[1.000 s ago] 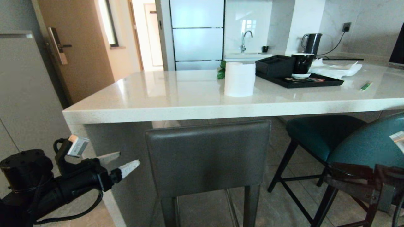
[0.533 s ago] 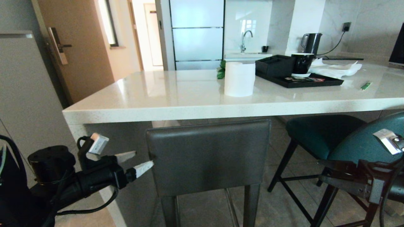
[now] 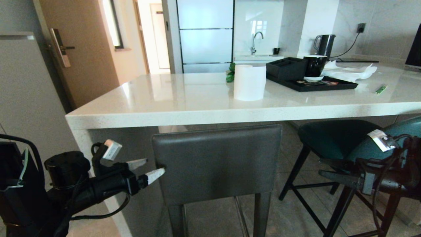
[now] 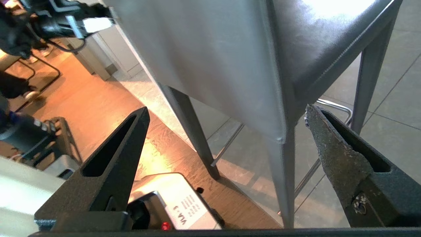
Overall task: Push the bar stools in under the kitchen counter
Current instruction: Pull the gray chair out from under the dining table
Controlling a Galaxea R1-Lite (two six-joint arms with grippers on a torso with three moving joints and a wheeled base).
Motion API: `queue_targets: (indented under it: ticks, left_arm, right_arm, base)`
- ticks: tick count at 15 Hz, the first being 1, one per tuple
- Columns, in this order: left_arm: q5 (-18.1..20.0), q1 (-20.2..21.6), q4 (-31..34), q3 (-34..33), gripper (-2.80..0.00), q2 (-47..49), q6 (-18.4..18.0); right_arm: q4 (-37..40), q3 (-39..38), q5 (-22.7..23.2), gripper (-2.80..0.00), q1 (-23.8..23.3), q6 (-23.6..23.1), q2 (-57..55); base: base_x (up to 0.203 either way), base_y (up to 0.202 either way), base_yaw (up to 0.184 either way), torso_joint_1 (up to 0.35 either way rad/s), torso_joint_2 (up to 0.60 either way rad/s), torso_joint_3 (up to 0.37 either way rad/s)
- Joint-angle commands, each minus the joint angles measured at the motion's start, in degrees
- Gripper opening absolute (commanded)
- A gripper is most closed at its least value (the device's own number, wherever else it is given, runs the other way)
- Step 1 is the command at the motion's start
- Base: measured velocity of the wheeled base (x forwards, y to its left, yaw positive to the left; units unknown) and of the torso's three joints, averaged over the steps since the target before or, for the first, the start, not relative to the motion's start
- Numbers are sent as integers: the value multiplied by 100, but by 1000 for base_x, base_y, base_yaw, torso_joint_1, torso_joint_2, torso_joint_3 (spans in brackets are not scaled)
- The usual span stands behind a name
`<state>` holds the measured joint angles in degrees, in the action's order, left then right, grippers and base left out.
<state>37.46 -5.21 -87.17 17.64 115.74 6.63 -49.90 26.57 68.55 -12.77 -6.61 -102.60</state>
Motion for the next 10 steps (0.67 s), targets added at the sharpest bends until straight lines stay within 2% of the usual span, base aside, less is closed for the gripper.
queue_targets:
  ticks: [1, 3, 6, 10]
  left_arm:
    - [24, -7, -49, 11, 0, 65, 5]
    - [49, -12, -49, 18, 0, 166, -3]
    - [364, 46, -49, 136, 0, 313, -4]
    - [396, 67, -49, 308, 0, 449, -12]
  right_arm:
    - [-193, 176, 30, 0, 104, -6, -750]
    - [-798, 247, -7, 0, 408, 8, -1355]
    - [-1769, 172, -293, 0, 1152, 56, -1931]
    - [-2233, 660, -663, 0, 1355, 296, -2397]
  base:
    - [0, 0, 0, 0, 0, 0]
    - [0, 0, 0, 0, 0, 0]
    - [0, 0, 0, 0, 0, 0]
    - [0, 0, 0, 0, 0, 0]
